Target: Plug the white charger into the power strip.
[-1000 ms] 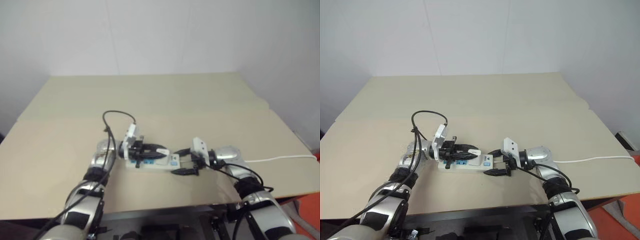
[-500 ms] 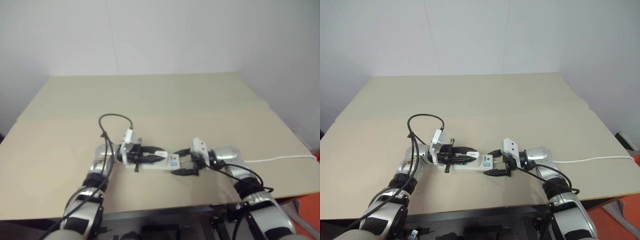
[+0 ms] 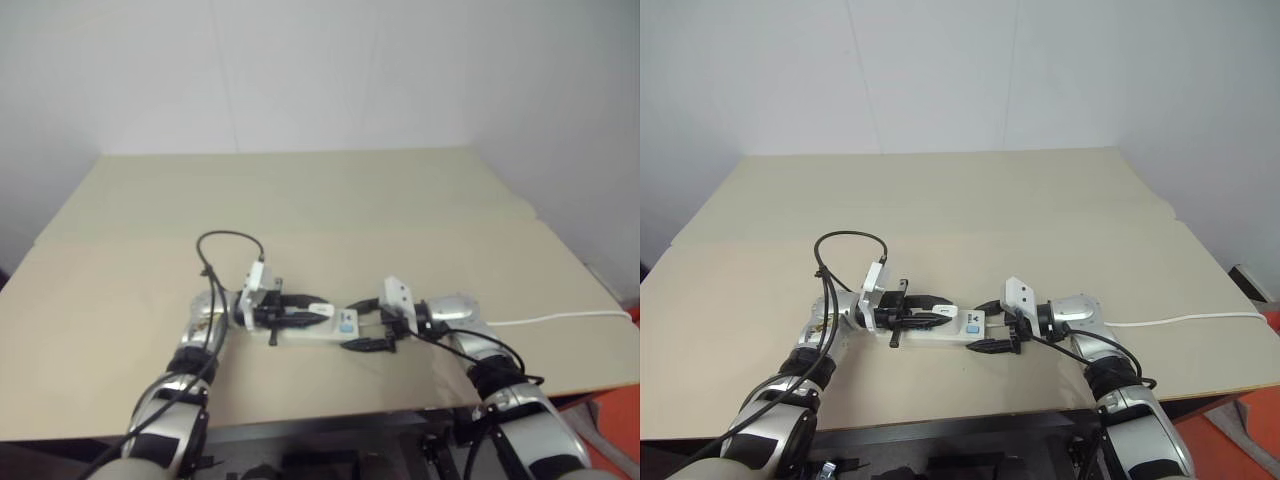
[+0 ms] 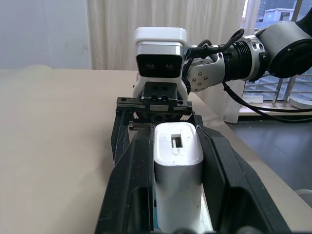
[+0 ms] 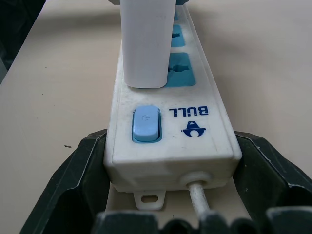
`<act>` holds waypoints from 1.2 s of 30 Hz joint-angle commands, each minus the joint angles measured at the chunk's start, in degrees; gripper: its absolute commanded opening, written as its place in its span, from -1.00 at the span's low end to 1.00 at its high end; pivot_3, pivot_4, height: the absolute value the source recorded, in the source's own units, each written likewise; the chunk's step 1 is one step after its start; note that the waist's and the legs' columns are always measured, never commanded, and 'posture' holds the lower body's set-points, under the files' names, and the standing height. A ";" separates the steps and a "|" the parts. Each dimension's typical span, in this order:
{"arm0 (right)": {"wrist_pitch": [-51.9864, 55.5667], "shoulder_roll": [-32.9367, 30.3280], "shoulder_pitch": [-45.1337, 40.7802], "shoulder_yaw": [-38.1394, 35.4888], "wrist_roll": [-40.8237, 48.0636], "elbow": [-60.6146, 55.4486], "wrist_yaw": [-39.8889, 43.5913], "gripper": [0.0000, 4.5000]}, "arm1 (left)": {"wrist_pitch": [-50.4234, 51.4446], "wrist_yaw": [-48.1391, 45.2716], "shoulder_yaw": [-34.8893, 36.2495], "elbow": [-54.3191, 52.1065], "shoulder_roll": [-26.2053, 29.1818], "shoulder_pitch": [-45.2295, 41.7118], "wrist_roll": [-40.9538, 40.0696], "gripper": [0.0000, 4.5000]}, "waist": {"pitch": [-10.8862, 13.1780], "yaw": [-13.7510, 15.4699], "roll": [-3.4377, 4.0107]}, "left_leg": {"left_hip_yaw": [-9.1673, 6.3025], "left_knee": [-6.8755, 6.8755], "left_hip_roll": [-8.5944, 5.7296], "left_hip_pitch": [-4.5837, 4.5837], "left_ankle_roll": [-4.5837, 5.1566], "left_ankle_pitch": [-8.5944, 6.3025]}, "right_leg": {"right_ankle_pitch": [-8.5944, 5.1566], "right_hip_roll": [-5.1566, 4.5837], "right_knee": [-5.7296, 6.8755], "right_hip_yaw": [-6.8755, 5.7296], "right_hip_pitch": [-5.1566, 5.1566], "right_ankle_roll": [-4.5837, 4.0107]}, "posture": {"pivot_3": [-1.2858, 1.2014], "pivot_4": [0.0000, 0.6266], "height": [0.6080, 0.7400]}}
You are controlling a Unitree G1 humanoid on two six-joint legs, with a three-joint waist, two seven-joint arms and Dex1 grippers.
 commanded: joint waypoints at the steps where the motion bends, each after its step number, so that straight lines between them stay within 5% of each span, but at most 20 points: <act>1: -0.36 0.12 1.25 1.03 -1.49 0.83 0.05 0.52 | -0.68 -0.14 -1.60 1.58 2.11 1.70 1.03 -0.56 | 0.00 0.00 0.00 | 0.00 -0.01 0.00 0.03 0.00 0.00 | 0.00 0.00 -0.01 0.00 0.03 0.00 | 0.03 -0.52 1.00; 2: -0.39 0.13 1.25 1.03 -1.50 0.85 0.03 0.52 | -0.64 -0.14 -1.86 1.38 2.18 1.72 0.73 -0.56 | 0.00 0.00 0.00 | 0.00 -0.01 0.00 0.04 0.00 0.00 | 0.00 0.00 -0.02 0.00 0.04 0.00 | 0.03 -0.52 1.00; 13: -0.70 0.26 0.97 1.02 -1.92 1.38 -0.16 0.52 | -1.76 -0.14 -3.54 -0.16 3.03 1.20 -1.87 0.98 | -0.02 0.22 0.04 | 0.00 -0.04 0.04 0.05 0.00 0.00 | 0.00 -0.05 -0.05 -0.01 0.07 0.00 | 0.03 -0.52 1.00; 23: 2.43 0.58 0.44 0.05 -0.81 1.29 -0.57 0.52 | 6.78 -0.14 -4.00 -15.05 12.36 1.96 -8.79 0.98 | -0.01 0.08 0.03 | -0.01 -0.05 0.15 -0.04 0.00 0.00 | 0.00 -0.01 -0.05 -0.01 -0.02 0.00 | 0.03 -0.52 1.00; 24: 2.77 0.51 0.26 -0.09 -0.71 1.33 -0.43 0.85 | 6.85 -0.14 -2.94 -15.84 13.13 2.02 -9.21 1.00 | -0.01 0.15 0.04 | -0.01 -0.04 0.15 -0.03 0.00 -0.01 | 0.00 -0.01 -0.05 -0.01 -0.01 0.00 | 0.03 -0.52 1.00; 25: 2.99 0.33 0.11 -0.12 -0.58 1.42 0.19 0.97 | 7.16 -0.14 -1.63 -16.43 13.96 1.93 -9.68 1.00 | 0.02 0.32 0.05 | -0.01 -0.04 0.14 -0.04 -0.01 0.00 | 0.00 -0.02 -0.06 -0.01 -0.01 0.00 | 0.03 -0.52 1.00; 36: 0.04 -5.80 3.32 -3.52 1.84 -6.31 2.97 0.99 | 12.83 -0.14 5.67 -25.86 30.56 9.46 -16.95 1.00 | 0.17 0.81 0.14 | -0.01 -0.02 0.08 -0.88 -0.01 0.00 | 0.00 -0.09 0.02 -0.02 -0.85 0.00 | 0.03 -0.52 1.00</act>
